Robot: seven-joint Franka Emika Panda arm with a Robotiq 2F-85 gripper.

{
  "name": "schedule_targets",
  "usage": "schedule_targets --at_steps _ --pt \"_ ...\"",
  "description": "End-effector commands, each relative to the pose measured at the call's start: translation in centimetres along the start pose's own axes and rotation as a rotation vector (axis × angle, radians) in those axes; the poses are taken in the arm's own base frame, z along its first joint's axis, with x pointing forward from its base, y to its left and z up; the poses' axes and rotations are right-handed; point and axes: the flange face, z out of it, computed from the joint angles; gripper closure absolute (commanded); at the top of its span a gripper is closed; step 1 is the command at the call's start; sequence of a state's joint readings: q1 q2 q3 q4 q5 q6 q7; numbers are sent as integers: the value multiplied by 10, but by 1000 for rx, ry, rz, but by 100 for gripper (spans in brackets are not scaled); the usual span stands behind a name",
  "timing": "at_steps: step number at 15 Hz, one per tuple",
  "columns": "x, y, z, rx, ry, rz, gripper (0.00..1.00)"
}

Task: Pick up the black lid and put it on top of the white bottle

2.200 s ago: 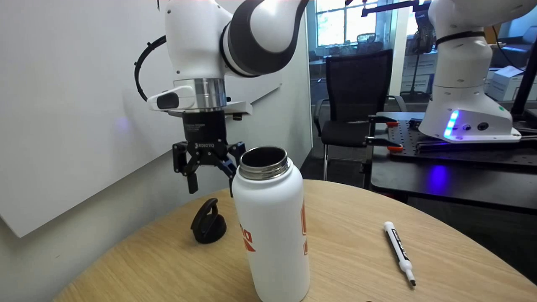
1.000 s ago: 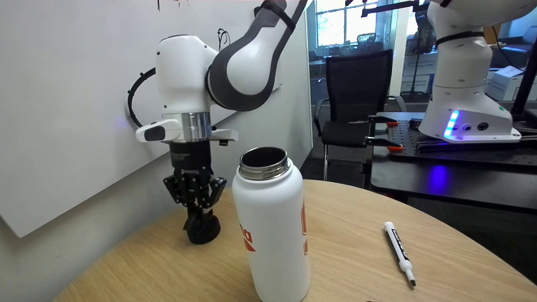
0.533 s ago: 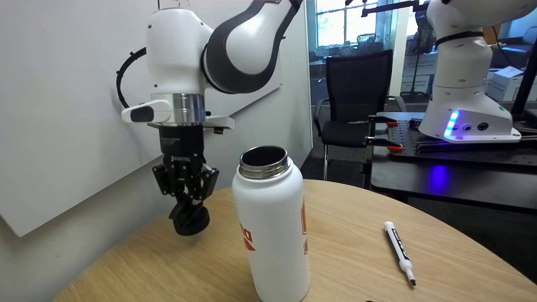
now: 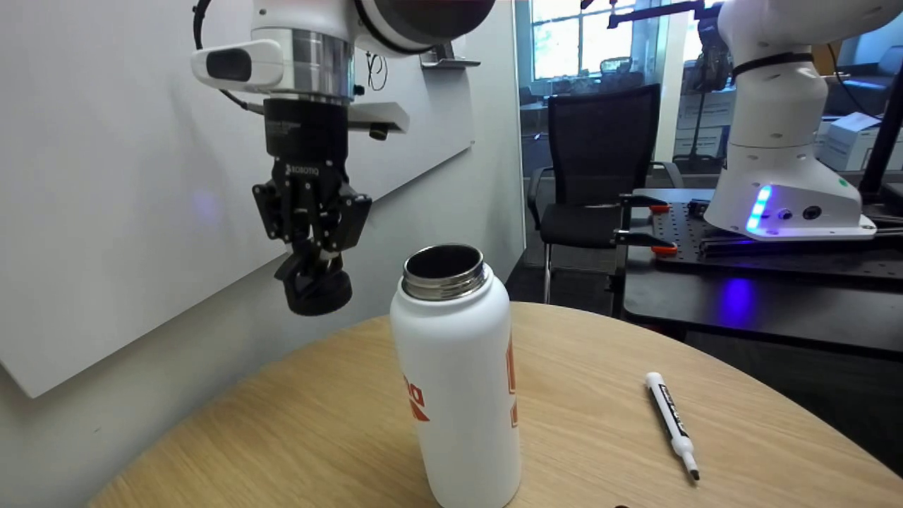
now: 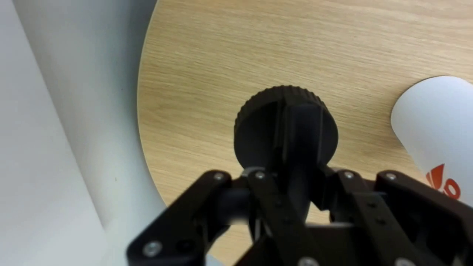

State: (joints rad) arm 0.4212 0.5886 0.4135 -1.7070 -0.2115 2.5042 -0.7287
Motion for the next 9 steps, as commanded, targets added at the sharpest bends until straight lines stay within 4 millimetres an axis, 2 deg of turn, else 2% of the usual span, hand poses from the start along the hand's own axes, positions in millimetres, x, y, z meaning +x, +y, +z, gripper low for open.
schedule_targets --at_steps 1,6,9 --pt "-5 -27 -46 -14 -50 31 96" --pt "9 -63 -89 -20 -76 35 96" --pt "25 -95 -112 25 -40 -13 96"
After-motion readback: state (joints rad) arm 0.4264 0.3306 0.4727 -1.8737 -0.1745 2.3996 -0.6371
